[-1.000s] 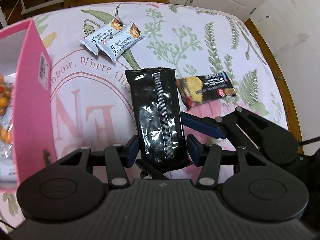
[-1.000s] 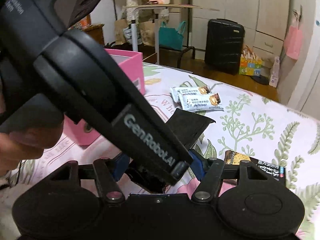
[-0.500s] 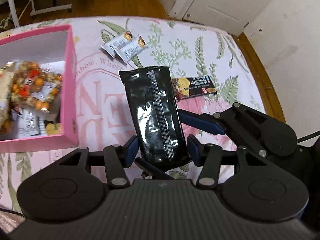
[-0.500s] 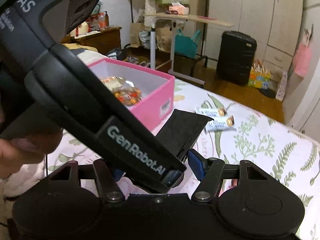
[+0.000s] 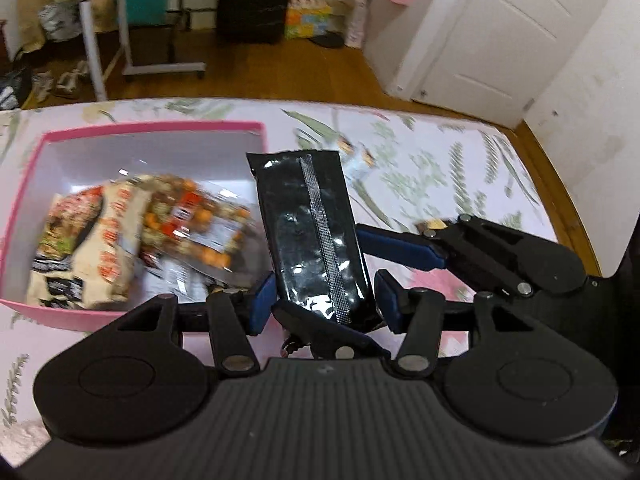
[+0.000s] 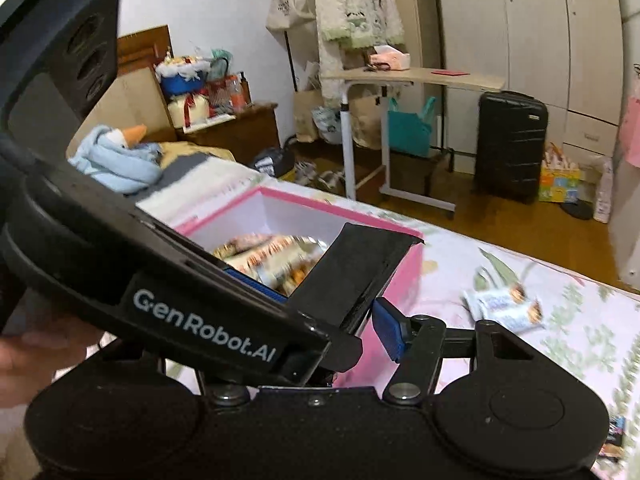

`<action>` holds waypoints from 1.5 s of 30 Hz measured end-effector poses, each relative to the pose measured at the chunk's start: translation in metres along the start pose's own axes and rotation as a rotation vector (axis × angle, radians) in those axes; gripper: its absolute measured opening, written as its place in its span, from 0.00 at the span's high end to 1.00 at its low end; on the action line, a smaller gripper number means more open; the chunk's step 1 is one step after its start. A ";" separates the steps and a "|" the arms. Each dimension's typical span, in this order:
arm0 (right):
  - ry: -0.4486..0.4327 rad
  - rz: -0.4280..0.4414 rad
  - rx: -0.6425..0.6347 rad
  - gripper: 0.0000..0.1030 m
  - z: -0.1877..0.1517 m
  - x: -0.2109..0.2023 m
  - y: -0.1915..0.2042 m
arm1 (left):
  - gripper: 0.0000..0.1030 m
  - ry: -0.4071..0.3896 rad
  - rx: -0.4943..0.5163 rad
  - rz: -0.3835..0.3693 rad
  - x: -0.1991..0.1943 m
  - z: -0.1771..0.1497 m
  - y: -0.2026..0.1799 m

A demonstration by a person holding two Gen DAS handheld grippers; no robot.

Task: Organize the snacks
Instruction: 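Lower the black pack into the pink box and open both tools, then move both tools to the black cracker pack on the bed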

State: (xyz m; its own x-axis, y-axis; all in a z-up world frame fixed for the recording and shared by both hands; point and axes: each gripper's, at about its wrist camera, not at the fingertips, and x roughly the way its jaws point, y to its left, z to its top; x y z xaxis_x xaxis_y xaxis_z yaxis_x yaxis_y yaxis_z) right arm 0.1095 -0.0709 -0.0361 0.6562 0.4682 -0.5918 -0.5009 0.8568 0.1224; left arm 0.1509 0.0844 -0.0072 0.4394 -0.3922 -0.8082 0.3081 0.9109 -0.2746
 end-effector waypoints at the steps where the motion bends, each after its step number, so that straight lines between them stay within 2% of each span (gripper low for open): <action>1: -0.002 0.013 0.004 0.36 0.002 0.007 0.000 | 0.50 -0.003 -0.007 0.009 0.000 0.002 0.006; 8: -0.041 0.081 0.067 0.35 0.000 0.043 -0.001 | 0.49 0.020 -0.065 0.024 0.023 0.013 0.045; 16: 0.045 0.085 0.081 0.35 0.000 0.086 -0.002 | 0.48 0.079 -0.125 0.047 0.066 0.013 0.074; 21: 0.056 0.061 0.069 0.35 0.000 0.091 -0.003 | 0.46 0.023 -0.116 0.117 0.064 0.009 0.078; 27: 0.050 0.043 0.052 0.32 -0.001 0.063 -0.009 | 0.45 -0.021 -0.137 0.079 0.041 0.008 0.079; 33: 0.059 -0.015 0.034 0.29 -0.008 0.014 -0.028 | 0.45 -0.034 -0.090 0.038 0.021 0.002 0.059; 37: 0.089 -0.057 0.081 0.29 -0.012 -0.017 -0.055 | 0.45 -0.014 -0.055 0.002 0.019 0.002 0.035; 42: 0.127 -0.092 0.126 0.29 -0.021 -0.049 -0.097 | 0.45 0.009 0.038 -0.033 0.027 0.005 -0.010; 45: 0.153 -0.132 0.136 0.29 -0.028 -0.061 -0.121 | 0.45 0.014 0.094 -0.022 0.041 0.007 -0.043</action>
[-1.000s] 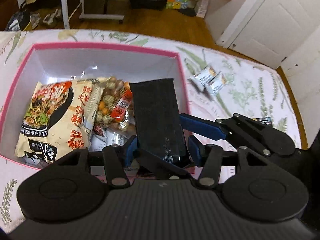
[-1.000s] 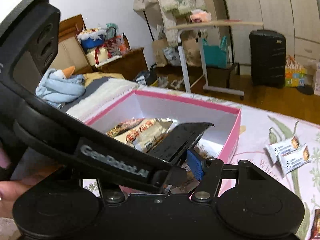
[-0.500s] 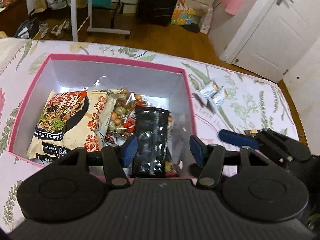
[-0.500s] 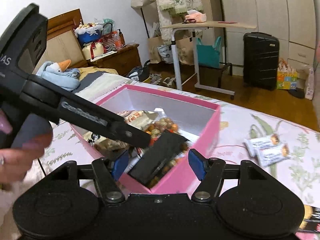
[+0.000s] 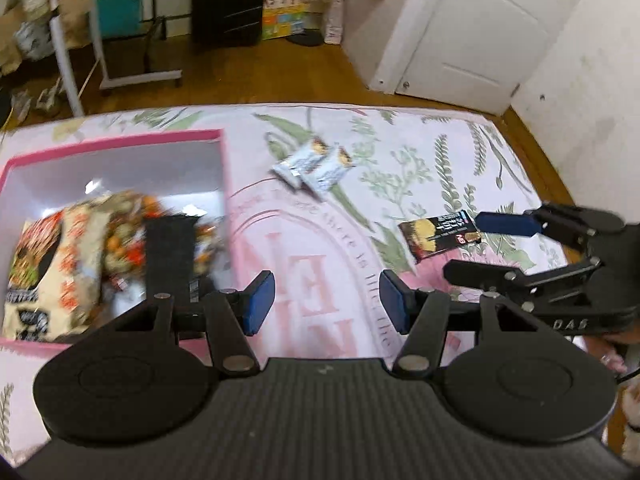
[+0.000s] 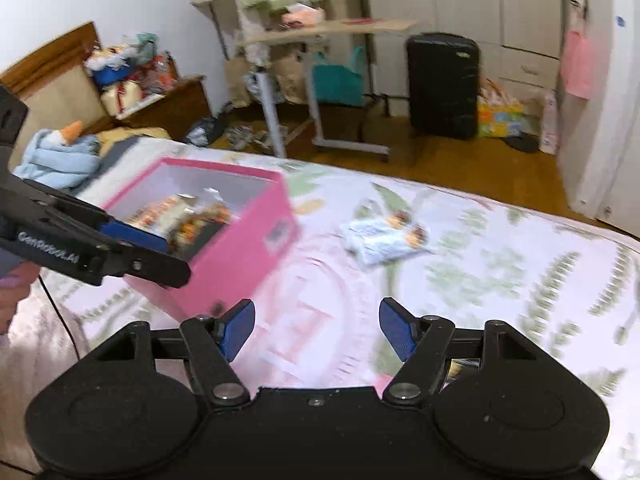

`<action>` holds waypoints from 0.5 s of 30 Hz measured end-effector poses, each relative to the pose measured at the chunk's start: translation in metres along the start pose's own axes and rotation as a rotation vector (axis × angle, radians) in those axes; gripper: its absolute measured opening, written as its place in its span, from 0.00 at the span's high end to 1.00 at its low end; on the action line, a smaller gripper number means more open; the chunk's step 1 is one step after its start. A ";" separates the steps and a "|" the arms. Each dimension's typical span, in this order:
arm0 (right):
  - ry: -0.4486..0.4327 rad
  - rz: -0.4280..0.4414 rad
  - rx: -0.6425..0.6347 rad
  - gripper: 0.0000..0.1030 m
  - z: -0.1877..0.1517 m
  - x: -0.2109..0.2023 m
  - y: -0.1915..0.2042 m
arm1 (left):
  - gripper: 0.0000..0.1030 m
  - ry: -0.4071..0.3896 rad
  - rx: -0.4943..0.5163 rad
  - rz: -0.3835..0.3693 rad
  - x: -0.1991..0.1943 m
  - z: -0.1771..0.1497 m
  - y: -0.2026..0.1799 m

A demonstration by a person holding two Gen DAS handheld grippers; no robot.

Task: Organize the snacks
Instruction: 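Move both tools to the black cracker pack on the bed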

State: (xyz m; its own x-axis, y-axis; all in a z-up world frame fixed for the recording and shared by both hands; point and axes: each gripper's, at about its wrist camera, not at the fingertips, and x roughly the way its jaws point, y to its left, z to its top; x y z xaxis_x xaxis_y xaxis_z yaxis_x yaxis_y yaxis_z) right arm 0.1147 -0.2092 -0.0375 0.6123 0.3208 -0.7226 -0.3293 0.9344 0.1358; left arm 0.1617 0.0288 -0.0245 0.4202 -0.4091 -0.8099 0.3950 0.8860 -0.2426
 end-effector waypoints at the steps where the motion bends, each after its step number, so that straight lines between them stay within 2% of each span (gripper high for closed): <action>1: -0.001 -0.020 0.003 0.29 -0.002 -0.004 -0.009 | 0.45 0.004 0.016 0.009 0.007 0.003 -0.011; 7: -0.041 -0.144 0.018 0.28 -0.016 -0.014 -0.063 | 0.45 0.023 0.016 -0.028 0.056 0.020 -0.057; 10: 0.033 -0.227 0.081 0.28 -0.020 -0.003 -0.093 | 0.45 0.032 -0.019 -0.041 0.087 0.024 -0.067; 15: 0.115 -0.148 0.311 0.28 -0.030 0.012 -0.160 | 0.45 0.070 -0.047 -0.054 0.145 0.022 -0.080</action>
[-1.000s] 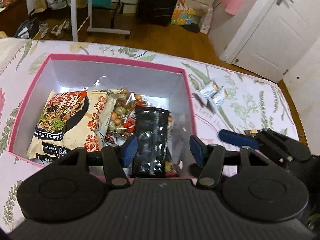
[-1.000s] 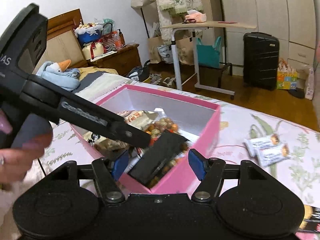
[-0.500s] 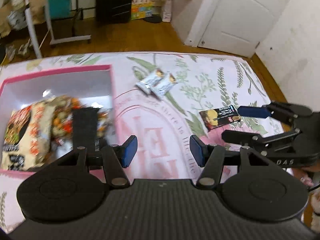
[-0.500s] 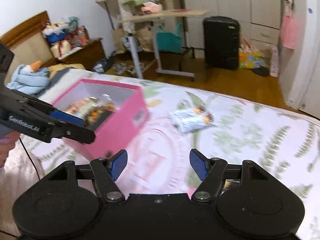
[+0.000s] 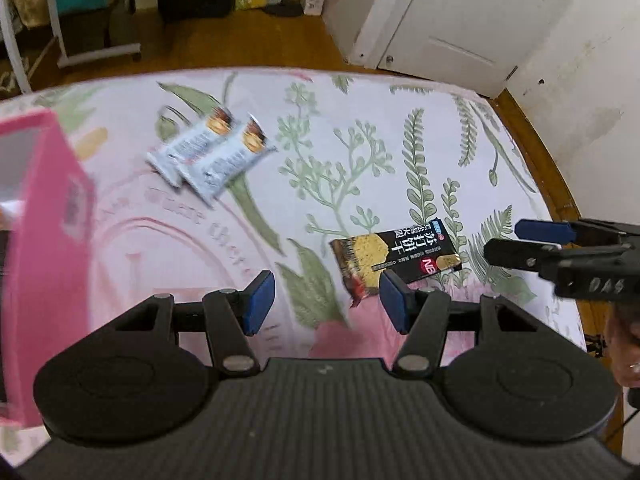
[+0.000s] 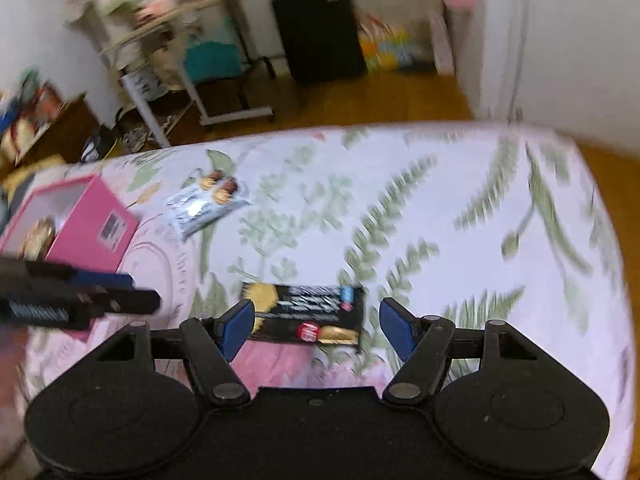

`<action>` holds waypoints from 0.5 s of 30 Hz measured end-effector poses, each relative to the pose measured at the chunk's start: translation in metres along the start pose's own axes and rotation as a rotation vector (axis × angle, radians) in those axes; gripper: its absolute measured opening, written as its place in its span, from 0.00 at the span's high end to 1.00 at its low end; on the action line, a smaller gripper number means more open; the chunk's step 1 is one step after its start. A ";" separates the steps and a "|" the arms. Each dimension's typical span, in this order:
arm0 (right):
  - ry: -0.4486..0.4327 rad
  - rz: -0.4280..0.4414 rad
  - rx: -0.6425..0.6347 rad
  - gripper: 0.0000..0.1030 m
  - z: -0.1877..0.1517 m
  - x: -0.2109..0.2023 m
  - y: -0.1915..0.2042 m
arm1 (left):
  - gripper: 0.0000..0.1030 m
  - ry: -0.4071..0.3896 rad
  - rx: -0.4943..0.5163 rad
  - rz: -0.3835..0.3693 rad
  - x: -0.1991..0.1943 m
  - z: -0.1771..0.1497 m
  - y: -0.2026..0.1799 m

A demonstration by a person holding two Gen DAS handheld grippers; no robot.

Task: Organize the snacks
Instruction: 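Move both tools to the black cracker pack on the bed, then grasp the black cracker pack with the left tool while the right tool grips it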

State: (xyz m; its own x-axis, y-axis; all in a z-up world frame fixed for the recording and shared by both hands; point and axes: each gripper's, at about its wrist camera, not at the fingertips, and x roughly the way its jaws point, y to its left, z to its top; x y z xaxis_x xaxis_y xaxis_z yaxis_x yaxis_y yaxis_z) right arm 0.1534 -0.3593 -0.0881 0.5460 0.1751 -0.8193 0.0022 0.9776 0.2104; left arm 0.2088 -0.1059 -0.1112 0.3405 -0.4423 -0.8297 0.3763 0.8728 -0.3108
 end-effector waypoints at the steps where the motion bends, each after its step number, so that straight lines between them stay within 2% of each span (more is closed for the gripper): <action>1: 0.017 0.002 0.026 0.28 -0.001 0.006 -0.008 | 0.45 0.008 -0.005 -0.001 0.010 -0.001 -0.001; 3: 0.043 0.001 0.063 0.29 -0.003 0.019 -0.021 | 0.45 0.009 -0.006 -0.023 0.030 -0.002 -0.006; 5: 0.062 0.011 0.079 0.33 -0.008 0.032 -0.026 | 0.45 0.016 -0.004 -0.036 0.046 -0.003 -0.009; 8: 0.063 0.028 0.062 0.37 -0.016 0.048 -0.023 | 0.46 0.039 -0.010 -0.046 0.066 -0.008 -0.014; 13: 0.023 0.032 0.007 0.52 -0.020 0.064 -0.016 | 0.48 0.005 0.028 -0.036 0.074 -0.014 -0.024; 14: 0.024 0.032 0.003 0.59 -0.021 0.068 -0.016 | 0.49 0.006 0.035 -0.035 0.074 -0.014 -0.024; 15: 0.027 0.038 0.009 0.59 -0.021 0.071 -0.018 | 0.50 0.007 0.040 -0.040 0.075 -0.014 -0.025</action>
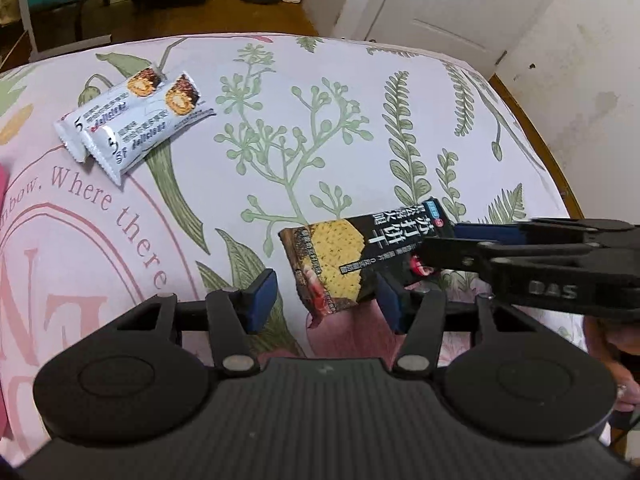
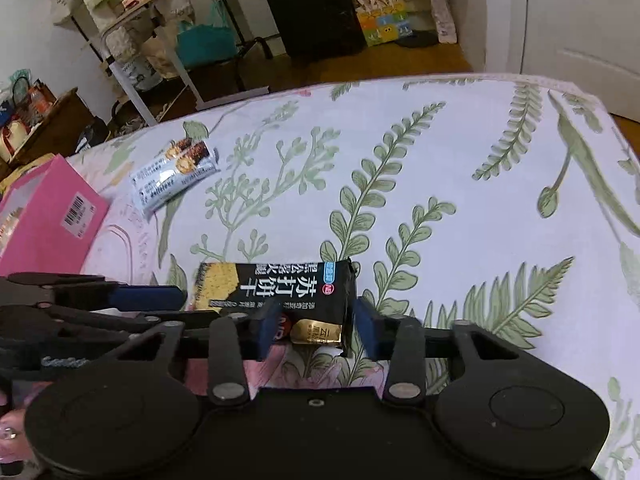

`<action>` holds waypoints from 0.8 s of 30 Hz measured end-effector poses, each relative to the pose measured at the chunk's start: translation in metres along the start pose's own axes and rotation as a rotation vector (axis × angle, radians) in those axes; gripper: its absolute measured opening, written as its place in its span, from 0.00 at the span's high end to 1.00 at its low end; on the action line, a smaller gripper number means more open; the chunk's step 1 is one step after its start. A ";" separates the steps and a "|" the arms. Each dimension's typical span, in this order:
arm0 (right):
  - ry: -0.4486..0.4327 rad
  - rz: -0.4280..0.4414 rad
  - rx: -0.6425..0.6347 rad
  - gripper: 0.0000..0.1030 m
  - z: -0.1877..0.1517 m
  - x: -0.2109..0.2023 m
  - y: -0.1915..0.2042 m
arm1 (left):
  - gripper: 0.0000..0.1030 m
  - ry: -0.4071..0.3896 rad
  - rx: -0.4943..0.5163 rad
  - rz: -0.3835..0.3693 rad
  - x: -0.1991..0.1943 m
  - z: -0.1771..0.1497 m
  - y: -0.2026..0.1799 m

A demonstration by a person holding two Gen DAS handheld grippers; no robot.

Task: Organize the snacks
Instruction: 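Grasp the black cracker pack with the left tool while the right tool grips it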

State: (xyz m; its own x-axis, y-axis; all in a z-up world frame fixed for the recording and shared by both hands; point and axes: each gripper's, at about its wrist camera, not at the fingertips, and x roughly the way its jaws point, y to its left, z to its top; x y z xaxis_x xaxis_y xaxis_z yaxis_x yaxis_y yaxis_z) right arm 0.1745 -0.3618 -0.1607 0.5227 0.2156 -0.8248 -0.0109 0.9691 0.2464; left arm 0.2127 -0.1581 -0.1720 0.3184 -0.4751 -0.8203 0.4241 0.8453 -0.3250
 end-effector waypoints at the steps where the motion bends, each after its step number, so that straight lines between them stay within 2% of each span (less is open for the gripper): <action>1: -0.009 0.011 0.015 0.59 0.000 0.000 -0.002 | 0.51 0.005 -0.002 -0.015 0.001 -0.001 -0.001; 2: -0.010 0.019 0.029 0.61 -0.001 0.000 -0.002 | 0.51 0.010 -0.010 -0.034 0.001 -0.001 -0.001; 7: 0.010 0.019 0.055 0.63 -0.006 -0.007 0.005 | 0.51 0.028 -0.003 -0.031 -0.007 -0.008 -0.006; 12: 0.039 0.033 0.052 0.57 -0.018 -0.016 0.026 | 0.51 0.076 0.019 -0.034 -0.030 -0.023 -0.003; 16: 0.082 0.048 0.061 0.51 -0.028 -0.024 0.045 | 0.51 0.080 0.035 -0.029 -0.055 -0.038 0.000; 24: 0.091 0.086 0.000 0.47 -0.044 -0.049 0.091 | 0.51 0.048 0.131 0.052 -0.108 -0.063 0.000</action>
State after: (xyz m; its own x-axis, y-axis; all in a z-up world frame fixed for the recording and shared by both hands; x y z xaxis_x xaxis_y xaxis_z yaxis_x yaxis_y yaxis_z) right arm 0.1101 -0.2785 -0.1205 0.4401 0.3081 -0.8434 -0.0521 0.9465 0.3185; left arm 0.1243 -0.0912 -0.1129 0.3027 -0.4168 -0.8571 0.5162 0.8277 -0.2201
